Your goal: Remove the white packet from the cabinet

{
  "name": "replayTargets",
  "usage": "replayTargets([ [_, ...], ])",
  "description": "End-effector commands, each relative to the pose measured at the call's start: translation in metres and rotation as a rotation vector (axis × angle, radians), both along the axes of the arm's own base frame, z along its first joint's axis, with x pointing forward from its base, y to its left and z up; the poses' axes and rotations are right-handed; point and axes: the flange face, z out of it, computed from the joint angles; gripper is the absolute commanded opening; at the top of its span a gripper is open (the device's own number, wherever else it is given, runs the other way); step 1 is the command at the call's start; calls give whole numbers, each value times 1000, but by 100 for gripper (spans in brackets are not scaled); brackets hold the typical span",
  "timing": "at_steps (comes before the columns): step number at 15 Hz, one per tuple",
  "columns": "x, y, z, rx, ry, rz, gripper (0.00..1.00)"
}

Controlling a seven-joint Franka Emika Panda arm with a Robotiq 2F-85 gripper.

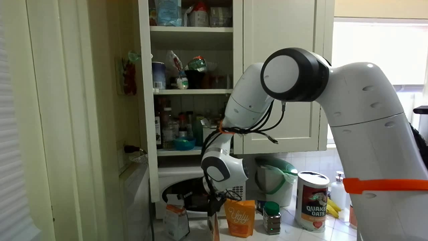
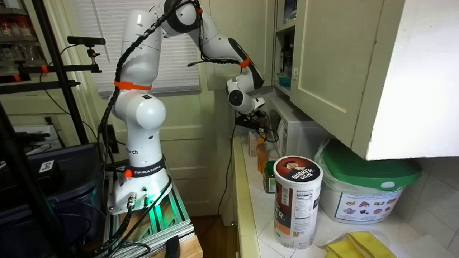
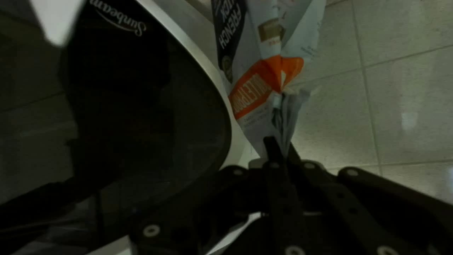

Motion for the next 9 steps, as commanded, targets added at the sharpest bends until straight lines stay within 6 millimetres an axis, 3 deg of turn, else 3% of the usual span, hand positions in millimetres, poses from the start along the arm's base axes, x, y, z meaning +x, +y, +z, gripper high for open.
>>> replayTargets([
  [1,5,3,-2,-35,-24,18,30],
  [3,10,4,19,-58,-73,36,44],
  [6,21,3,72,-81,-178,35,66],
  [8,16,9,110,-60,-168,17,81],
  [9,4,14,128,-76,-108,-8,88],
])
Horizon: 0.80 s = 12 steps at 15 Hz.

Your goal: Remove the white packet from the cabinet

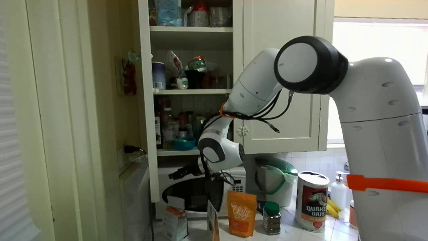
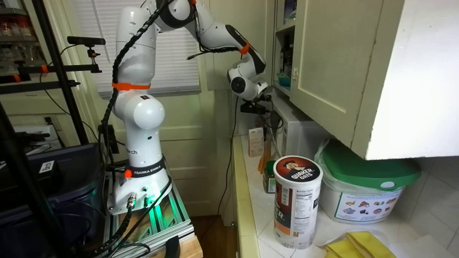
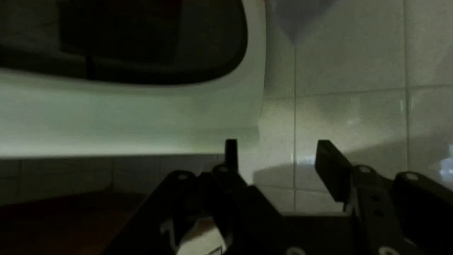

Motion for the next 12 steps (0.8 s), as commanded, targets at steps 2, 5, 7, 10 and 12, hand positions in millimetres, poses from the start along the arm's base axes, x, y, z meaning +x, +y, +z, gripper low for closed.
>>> replayTargets([
  [2,-42,4,68,-95,133,-85,99],
  [5,-78,3,109,-224,169,-193,100],
  [7,-111,11,107,-286,213,-261,100],
  [10,-162,30,69,-291,350,-280,100],
  [12,-189,39,53,-313,451,-314,100],
])
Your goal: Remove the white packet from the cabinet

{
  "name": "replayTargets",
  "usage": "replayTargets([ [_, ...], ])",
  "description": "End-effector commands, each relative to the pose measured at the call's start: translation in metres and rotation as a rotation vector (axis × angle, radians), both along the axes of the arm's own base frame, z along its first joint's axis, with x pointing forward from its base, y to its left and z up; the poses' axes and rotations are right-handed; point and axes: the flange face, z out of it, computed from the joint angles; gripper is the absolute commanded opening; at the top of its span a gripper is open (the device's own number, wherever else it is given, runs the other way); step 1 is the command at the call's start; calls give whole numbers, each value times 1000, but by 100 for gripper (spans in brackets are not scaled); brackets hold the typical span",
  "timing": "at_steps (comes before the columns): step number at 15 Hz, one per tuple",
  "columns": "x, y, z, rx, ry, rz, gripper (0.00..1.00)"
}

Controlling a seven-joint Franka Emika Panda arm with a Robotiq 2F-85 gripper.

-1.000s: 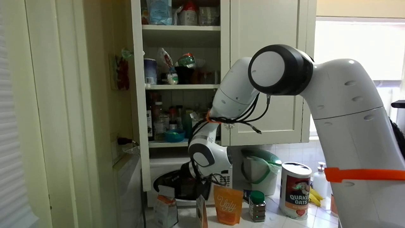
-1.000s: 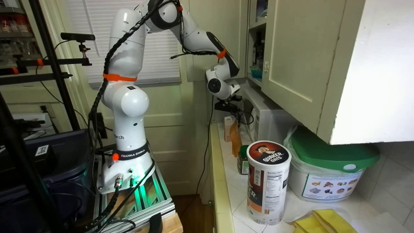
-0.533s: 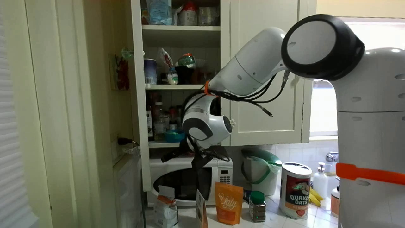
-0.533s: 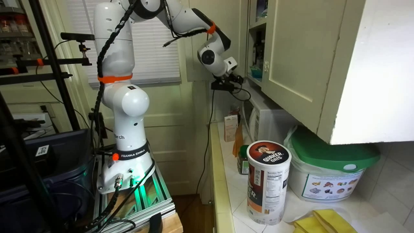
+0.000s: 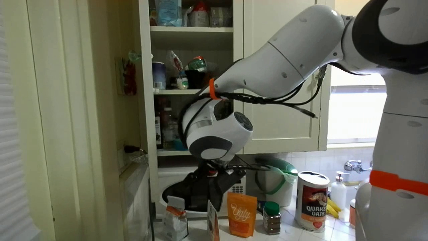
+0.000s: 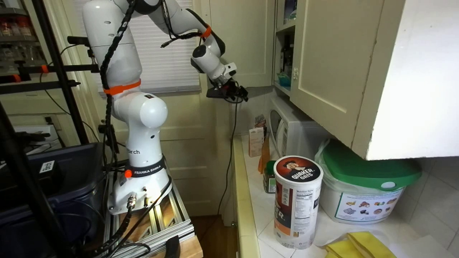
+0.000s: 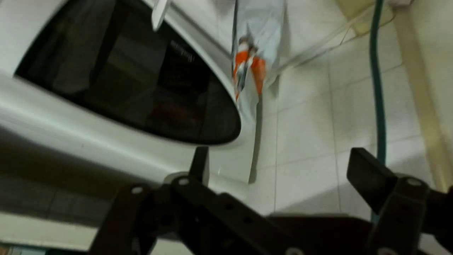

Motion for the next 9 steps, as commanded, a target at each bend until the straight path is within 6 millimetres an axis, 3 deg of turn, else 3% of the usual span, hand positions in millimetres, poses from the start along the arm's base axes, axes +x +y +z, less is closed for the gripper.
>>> replayTargets([
  [1,-52,3,-22,-59,155,-75,100],
  [4,-88,7,-37,-10,299,-127,100],
  [5,-64,10,-35,18,223,-150,100],
  [9,-78,12,-46,32,277,-156,100],
])
